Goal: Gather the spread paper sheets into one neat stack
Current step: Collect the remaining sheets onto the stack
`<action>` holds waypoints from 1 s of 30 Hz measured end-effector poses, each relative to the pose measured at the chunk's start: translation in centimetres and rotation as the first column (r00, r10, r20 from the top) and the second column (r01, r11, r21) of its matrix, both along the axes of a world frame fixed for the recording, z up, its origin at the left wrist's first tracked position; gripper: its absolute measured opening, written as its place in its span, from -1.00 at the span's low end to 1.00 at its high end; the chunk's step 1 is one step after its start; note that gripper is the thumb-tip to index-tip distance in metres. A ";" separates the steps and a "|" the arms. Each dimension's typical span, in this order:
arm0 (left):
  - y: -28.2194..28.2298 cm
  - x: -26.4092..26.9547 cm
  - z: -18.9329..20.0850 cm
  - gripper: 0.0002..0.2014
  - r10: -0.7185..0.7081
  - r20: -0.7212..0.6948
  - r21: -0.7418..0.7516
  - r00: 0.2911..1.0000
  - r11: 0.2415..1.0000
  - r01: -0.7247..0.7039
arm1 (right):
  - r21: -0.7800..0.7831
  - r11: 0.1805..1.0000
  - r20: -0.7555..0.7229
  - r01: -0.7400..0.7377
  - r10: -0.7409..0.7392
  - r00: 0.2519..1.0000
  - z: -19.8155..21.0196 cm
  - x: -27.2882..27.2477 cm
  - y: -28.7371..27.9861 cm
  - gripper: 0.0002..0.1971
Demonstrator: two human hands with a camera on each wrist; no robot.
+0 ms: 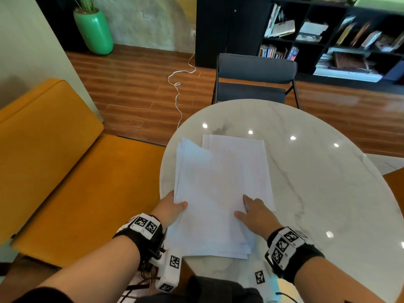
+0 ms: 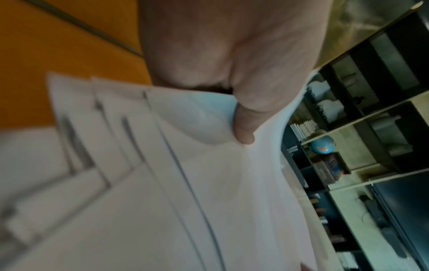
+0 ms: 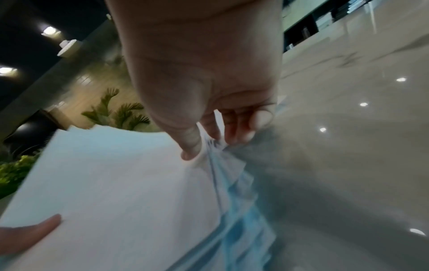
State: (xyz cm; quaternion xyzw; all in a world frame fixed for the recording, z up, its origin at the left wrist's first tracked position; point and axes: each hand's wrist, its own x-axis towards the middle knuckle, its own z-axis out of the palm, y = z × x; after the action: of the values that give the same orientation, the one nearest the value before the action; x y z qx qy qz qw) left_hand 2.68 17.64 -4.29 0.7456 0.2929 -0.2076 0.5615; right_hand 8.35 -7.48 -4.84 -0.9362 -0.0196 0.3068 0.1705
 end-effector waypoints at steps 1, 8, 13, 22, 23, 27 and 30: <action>0.2 0.1 0.5 -0.52 -0.013 0.021 0.012 1.000 1.000 0.012 | 0.054 0.998 0.002 0.039 -0.039 0.999 0.1 0.1 -0.3 -0.29; -1.1 2.2 4.2 -0.55 -0.025 0.133 -0.019 0.991 0.999 0.028 | 0.674 0.602 -0.159 0.428 -0.448 0.880 0.3 1.4 -2.7 -0.26; -5.1 4.6 4.2 -0.56 -0.088 0.195 -0.077 0.977 0.991 0.105 | 0.756 0.256 -0.463 0.603 -0.441 0.769 1.4 2.7 -6.6 -0.58; -8.1 8.4 0.3 -0.36 -0.010 0.009 0.501 1.000 0.866 0.004 | 0.605 0.370 -0.298 0.705 -0.716 0.631 0.3 3.9 -20.4 -0.67; -8.3 8.8 0.2 -0.33 -0.019 -0.022 0.556 1.000 0.831 0.028 | 0.588 0.376 -0.291 0.716 -0.728 0.621 0.1 3.7 -21.3 -0.66; -8.7 10.2 0.1 -0.20 0.138 -0.079 0.472 0.987 0.877 -0.085 | 0.509 0.457 -0.232 0.729 -0.743 0.627 -2.7 3.3 -23.1 -0.65; -9.5 11.1 -0.1 -0.32 0.162 -0.065 0.334 0.985 0.933 -0.131 | 0.504 0.452 -0.248 0.736 -0.740 0.625 -4.0 3.3 -23.8 -0.63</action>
State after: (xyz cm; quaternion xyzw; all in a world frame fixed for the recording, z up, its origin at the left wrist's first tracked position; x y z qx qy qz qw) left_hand 13.73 8.09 -4.41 0.7946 0.4034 -0.1471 0.4292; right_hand 11.65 -31.26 -8.81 -0.7573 0.2979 0.1784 0.5531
